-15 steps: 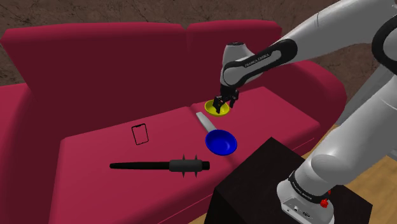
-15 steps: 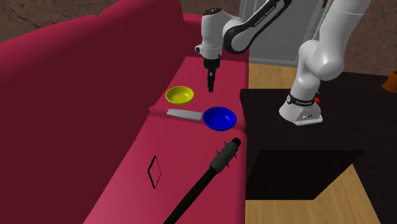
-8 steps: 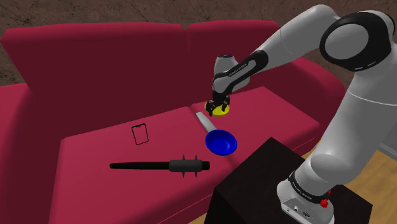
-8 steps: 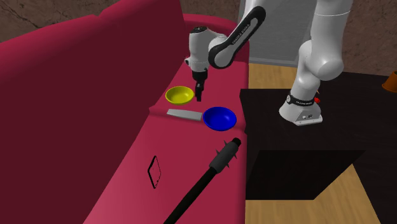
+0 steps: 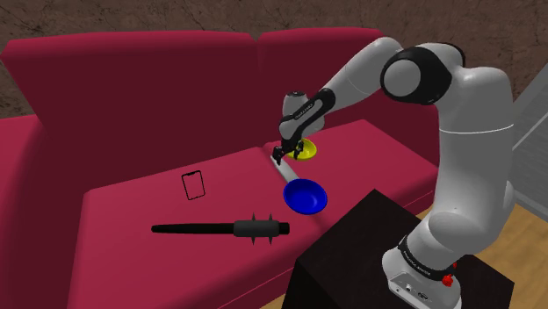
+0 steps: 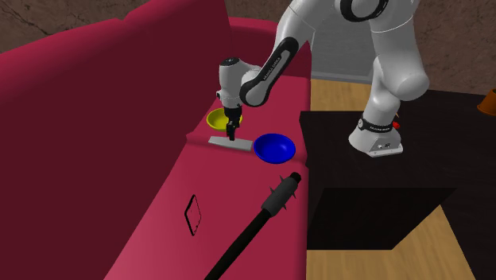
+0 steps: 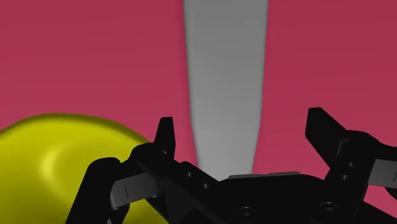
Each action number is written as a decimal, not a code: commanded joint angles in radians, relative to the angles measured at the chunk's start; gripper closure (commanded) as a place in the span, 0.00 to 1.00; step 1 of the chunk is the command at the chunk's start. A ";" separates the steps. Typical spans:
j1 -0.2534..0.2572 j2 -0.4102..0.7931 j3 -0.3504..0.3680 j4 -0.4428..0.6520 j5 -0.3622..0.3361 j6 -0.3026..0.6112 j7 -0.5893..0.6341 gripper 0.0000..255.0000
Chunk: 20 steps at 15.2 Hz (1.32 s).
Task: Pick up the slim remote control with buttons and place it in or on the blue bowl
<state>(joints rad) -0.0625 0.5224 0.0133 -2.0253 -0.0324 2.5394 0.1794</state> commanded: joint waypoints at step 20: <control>-0.008 0.201 -0.005 0.141 0.004 0.067 0.000 1.00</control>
<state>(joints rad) -0.0704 0.7227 0.0089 -1.8847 -0.0286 2.6062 0.1791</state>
